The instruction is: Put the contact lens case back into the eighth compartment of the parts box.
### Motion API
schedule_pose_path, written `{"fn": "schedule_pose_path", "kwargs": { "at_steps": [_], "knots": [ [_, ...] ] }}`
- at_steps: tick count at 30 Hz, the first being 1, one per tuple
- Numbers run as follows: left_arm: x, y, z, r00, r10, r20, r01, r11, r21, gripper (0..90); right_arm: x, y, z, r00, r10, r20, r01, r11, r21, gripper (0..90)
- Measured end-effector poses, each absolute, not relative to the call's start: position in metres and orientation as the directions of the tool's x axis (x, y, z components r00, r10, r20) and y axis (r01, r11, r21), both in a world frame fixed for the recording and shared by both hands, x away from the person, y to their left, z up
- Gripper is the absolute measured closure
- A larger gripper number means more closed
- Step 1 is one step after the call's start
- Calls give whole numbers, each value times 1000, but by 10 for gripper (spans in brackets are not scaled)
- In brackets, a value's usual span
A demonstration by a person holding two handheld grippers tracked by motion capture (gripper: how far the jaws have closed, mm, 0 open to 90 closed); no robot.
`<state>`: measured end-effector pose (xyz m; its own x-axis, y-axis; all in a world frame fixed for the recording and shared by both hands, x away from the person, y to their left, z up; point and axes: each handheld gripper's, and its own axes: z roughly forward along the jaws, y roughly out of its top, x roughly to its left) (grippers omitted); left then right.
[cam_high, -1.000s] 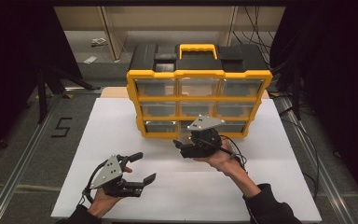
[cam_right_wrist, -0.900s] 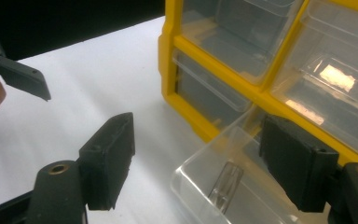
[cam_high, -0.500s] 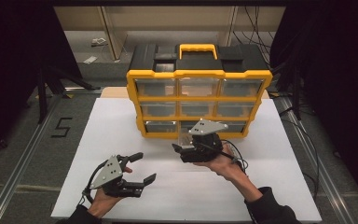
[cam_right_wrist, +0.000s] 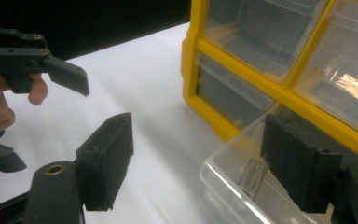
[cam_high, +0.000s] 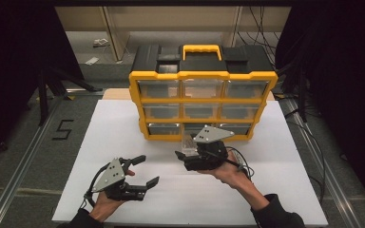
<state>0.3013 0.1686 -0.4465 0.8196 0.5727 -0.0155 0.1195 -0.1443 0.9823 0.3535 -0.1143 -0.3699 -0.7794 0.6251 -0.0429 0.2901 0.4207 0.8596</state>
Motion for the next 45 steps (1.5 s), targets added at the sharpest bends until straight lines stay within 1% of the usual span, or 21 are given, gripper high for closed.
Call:
{"fn": "schedule_pose_path", "kwargs": {
  "at_steps": [12,32,45],
  "knots": [
    [301,169,-446,819,573,-14,119,-145,982,180,346,-115,-379,-783,621,-28,300,417,858,264],
    [301,170,-446,820,573,-13,117,-145,983,180,336,-124,-392,-782,623,-11,285,373,883,264],
    [301,170,-446,819,574,-16,120,-144,982,180,332,-130,-404,-785,620,-2,296,378,877,266]
  ]
}}
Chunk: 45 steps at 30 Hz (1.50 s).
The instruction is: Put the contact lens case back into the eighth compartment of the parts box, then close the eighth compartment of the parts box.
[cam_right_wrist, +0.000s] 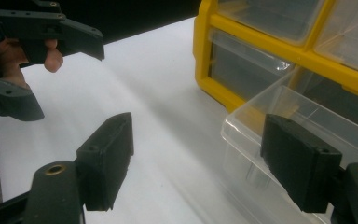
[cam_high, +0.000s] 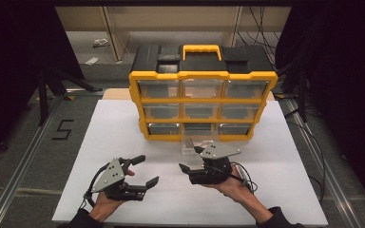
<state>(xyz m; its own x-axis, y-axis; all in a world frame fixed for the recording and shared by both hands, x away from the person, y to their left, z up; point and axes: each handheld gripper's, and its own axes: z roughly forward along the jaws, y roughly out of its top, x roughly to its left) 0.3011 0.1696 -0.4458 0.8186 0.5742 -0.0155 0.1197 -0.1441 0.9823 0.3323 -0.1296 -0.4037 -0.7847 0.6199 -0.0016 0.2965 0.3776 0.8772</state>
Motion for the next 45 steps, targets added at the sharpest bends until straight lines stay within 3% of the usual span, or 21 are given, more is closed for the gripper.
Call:
{"fn": "schedule_pose_path", "kwargs": {
  "at_steps": [45],
  "knots": [
    [301,171,-446,811,585,-16,122,-143,982,180,328,-145,-428,-779,626,24,344,395,852,274]
  ]
}}
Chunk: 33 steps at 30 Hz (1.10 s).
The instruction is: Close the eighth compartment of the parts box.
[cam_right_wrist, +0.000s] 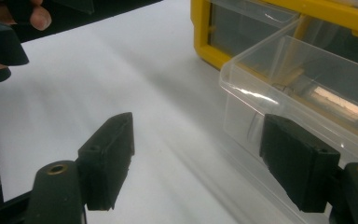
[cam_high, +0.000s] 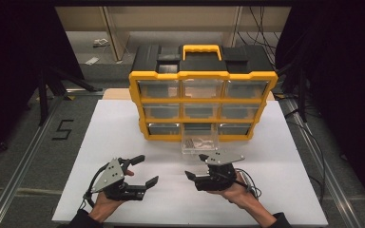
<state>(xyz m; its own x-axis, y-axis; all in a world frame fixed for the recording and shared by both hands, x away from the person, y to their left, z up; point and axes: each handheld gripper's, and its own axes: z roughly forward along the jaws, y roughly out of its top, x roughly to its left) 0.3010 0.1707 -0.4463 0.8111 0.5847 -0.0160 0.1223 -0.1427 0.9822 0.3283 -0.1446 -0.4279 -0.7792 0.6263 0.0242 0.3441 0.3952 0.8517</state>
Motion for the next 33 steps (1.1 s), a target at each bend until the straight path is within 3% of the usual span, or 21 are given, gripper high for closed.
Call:
{"fn": "schedule_pose_path", "kwargs": {
  "at_steps": [11,20,33],
  "knots": [
    [299,171,-446,813,582,-10,118,-147,982,180,335,-147,-436,-764,645,14,368,418,831,323],
    [299,171,-446,816,578,-8,116,-151,982,180,340,-150,-441,-743,668,-39,371,460,807,563],
    [299,170,-446,817,577,-6,116,-153,981,180,352,-154,-447,-711,697,-92,374,486,789,792]
  ]
}}
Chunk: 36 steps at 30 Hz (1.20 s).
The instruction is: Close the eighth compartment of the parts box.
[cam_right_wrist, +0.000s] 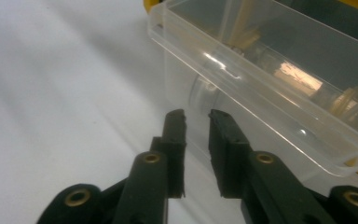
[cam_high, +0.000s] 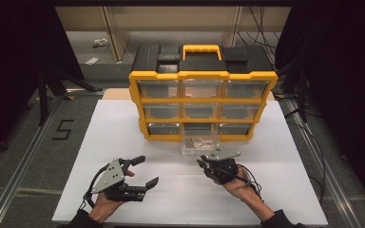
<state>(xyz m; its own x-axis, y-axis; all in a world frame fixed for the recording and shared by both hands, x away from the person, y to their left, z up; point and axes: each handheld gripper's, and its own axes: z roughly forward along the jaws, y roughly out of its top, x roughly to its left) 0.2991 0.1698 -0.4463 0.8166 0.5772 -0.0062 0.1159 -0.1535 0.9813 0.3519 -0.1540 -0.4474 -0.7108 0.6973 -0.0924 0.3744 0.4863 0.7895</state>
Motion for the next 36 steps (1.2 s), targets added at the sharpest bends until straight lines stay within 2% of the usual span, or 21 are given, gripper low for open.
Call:
{"fn": "schedule_pose_path", "kwargs": {
  "at_steps": [10,36],
  "knots": [
    [299,170,-446,816,578,-6,117,-155,981,180,359,-155,-451,-684,714,-148,351,501,791,900],
    [299,171,-446,814,581,-5,117,-156,981,180,366,-151,-455,-658,725,-205,326,519,790,900]
  ]
}}
